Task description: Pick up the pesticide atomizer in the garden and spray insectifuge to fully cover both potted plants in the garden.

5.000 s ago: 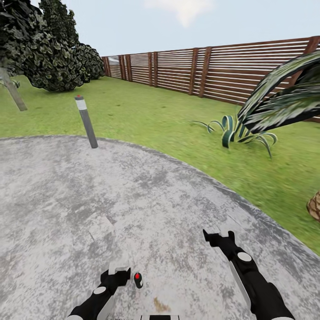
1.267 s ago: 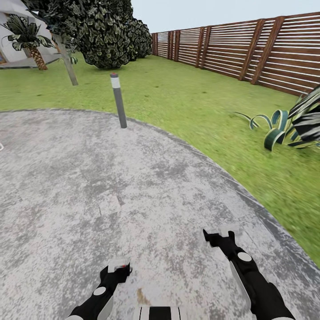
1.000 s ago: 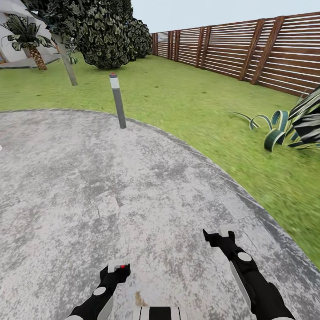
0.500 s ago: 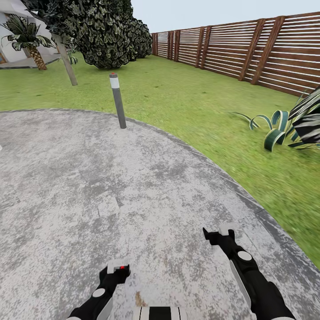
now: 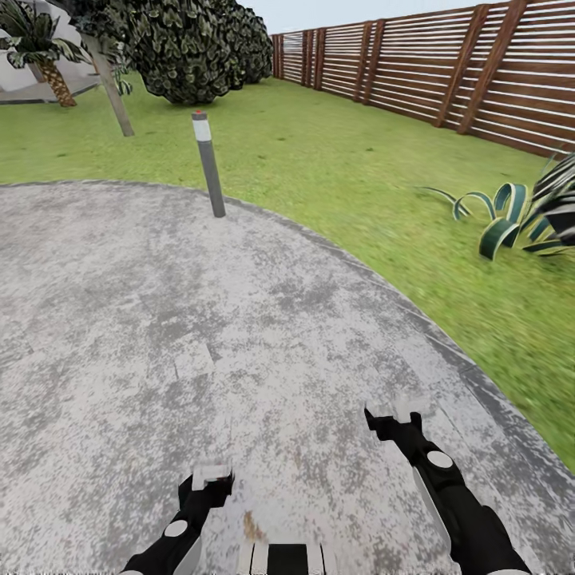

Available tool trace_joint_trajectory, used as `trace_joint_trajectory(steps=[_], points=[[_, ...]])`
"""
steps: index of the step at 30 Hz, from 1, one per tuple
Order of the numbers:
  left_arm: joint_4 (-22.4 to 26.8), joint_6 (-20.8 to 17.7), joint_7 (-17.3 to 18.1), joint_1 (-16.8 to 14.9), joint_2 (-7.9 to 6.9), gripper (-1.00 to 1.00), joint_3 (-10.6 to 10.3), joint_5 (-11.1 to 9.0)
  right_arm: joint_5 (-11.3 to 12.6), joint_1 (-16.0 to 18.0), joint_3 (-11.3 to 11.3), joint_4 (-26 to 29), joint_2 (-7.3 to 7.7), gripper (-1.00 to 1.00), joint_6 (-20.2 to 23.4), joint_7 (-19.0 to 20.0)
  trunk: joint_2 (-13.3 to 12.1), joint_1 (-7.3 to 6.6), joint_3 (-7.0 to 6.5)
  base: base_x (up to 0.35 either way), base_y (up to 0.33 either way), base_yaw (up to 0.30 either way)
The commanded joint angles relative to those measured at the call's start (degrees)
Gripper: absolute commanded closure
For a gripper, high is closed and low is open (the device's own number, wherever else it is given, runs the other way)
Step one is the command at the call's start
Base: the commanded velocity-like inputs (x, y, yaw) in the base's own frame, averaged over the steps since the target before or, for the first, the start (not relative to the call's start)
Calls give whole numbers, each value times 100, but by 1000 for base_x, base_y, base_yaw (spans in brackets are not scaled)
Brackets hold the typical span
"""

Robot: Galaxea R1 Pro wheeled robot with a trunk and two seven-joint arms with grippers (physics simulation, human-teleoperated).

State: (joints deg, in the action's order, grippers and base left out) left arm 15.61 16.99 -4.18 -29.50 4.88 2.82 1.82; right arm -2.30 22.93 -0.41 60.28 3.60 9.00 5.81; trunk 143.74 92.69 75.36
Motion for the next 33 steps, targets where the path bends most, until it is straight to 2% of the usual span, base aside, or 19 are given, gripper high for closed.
trace_joint_trajectory(steps=[1, 15, 33], points=[[-5, 21, -5, -3, 4, -100, 27, 20, -24, 1, -4, 10, 1, -100, 32, 25, 3, 1, 36, 0, 0, 0], [-5, 32, -7, -3, 4, -100, 9, 20, -24, 1, -10, 17, 1, -100, 32, 25, 22, 37, 395, 0, 0, 0], [1, 32, -7, 32, 4, -100, -9, 20, -24, 1, -3, 18, -8, -100, 32, 25, 22, 37, 395, 27, 0, 0]])
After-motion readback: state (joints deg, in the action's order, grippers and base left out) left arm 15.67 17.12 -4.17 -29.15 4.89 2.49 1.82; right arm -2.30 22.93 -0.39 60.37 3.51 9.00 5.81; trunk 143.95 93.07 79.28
